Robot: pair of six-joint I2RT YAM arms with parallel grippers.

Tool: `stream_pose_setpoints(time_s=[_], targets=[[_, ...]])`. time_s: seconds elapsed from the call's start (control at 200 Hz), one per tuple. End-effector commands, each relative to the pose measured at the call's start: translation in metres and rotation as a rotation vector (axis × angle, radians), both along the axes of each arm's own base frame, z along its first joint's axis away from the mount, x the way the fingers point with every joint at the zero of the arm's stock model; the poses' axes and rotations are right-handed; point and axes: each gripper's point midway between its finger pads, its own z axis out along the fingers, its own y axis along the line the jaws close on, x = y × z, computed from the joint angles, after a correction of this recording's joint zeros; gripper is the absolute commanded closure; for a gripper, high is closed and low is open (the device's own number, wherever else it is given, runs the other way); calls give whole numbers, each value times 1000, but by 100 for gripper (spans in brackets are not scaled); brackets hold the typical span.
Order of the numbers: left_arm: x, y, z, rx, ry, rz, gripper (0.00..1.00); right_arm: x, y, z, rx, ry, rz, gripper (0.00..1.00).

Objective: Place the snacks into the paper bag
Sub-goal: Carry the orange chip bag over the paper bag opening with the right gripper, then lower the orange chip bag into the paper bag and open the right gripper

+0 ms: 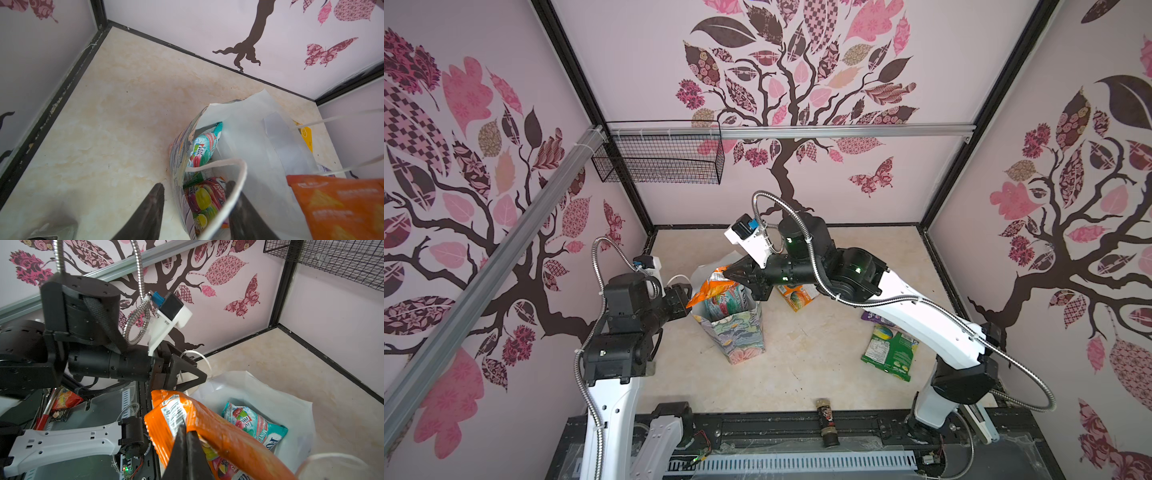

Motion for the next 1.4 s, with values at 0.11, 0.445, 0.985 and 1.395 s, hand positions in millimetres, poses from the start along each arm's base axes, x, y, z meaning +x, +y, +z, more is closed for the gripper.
stream_pose_setpoints(time_s=[0.11,0.445,0.985,1.395], targets=[[-6,-5,16,25,-26,-47,46,17,-2,-11,-52,-30,-81,100],[-6,8,9,58,19,25,66,34,-9,-18,-65,-28,-149,100],[3,9,0,53,20,29,100,45,11,-47,-82,-84,-91,100],[4,7,3,44,-3,25,100,59,19,-82,-214,-101,-125,100]])
